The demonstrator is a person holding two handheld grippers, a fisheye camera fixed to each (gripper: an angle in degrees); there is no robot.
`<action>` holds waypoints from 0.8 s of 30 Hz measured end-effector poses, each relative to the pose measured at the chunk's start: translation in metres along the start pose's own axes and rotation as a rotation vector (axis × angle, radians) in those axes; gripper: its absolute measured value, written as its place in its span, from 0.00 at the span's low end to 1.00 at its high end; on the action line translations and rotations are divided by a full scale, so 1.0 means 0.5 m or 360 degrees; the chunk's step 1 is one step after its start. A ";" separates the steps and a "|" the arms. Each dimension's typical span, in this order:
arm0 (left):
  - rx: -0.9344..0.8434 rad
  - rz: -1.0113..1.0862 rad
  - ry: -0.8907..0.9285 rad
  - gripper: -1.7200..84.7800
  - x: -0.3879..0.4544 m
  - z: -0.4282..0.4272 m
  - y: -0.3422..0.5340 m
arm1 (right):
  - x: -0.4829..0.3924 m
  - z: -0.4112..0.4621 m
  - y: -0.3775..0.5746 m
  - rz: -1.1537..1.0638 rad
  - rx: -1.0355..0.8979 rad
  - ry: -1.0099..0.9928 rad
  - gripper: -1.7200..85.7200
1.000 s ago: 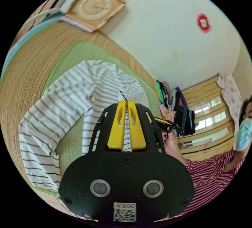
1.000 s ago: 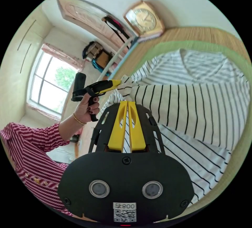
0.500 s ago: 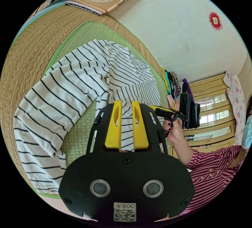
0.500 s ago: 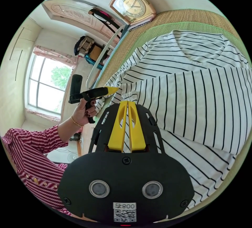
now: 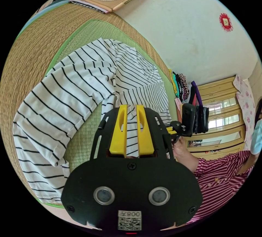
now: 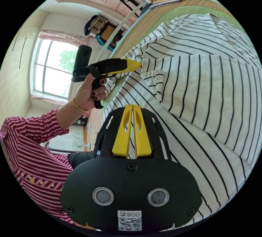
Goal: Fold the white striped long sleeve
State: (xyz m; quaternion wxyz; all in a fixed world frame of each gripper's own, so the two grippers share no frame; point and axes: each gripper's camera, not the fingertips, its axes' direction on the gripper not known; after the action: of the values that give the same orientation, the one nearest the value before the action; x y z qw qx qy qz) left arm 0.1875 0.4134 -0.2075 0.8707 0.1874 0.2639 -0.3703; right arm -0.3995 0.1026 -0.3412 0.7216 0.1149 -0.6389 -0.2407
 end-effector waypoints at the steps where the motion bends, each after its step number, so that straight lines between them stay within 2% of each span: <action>1: -0.0028 0.0023 -0.0025 0.09 0.009 0.005 -0.010 | 0.003 -0.014 0.002 0.0015 0.0044 0.0012 0.02; 5: -0.0074 0.0040 -0.0085 0.09 0.023 0.016 -0.030 | 0.041 -0.089 -0.017 0.0133 0.0236 0.0138 0.02; 8: -0.0044 0.0017 -0.0022 0.09 0.027 0.008 -0.031 | 0.062 -0.053 -0.050 0.0163 0.0113 0.0220 0.02; 15: -0.0051 0.0050 -0.0036 0.09 0.039 -0.029 -0.022 | 0.023 0.022 -0.014 0.0014 -0.0026 0.0023 0.02; 19: -0.0052 0.0058 -0.0020 0.09 0.045 -0.034 -0.031 | -0.009 0.035 0.021 -0.0051 -0.0073 0.0071 0.02; 22: -0.0078 0.0133 0.0005 0.09 0.070 -0.017 -0.060 | -0.015 -0.022 0.065 -0.0030 0.0031 0.0158 0.03; 24: -0.0111 0.0208 0.0011 0.10 0.094 0.002 -0.088 | -0.001 -0.114 0.120 0.0055 0.0188 0.0334 0.03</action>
State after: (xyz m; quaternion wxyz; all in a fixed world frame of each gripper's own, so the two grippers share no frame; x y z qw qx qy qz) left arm 0.1827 0.3583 -0.2406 0.8981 0.1751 0.2666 -0.3026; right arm -0.3320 0.1463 -0.3219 0.7804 0.1707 -0.5749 -0.1769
